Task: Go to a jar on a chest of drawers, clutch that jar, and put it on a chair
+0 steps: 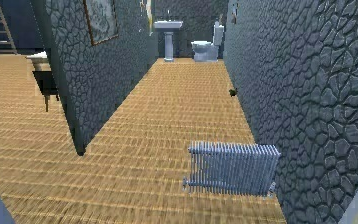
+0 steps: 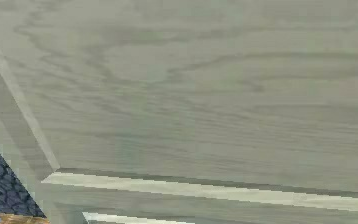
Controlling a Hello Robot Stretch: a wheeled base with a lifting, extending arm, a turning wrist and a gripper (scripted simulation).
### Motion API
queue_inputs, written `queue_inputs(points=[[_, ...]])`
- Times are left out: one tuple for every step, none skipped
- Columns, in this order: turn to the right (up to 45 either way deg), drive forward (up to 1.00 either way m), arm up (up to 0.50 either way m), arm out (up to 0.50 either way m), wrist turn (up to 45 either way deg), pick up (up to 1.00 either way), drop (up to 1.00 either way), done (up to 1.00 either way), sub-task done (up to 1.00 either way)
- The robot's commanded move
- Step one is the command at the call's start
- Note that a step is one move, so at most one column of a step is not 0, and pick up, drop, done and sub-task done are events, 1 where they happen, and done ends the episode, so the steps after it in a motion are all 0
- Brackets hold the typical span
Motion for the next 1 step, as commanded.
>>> queue_inputs(points=[[0.0, 0.05, 0.00, 0.00, 0.0, 0.00, 0.00, 0.00, 0.00]])
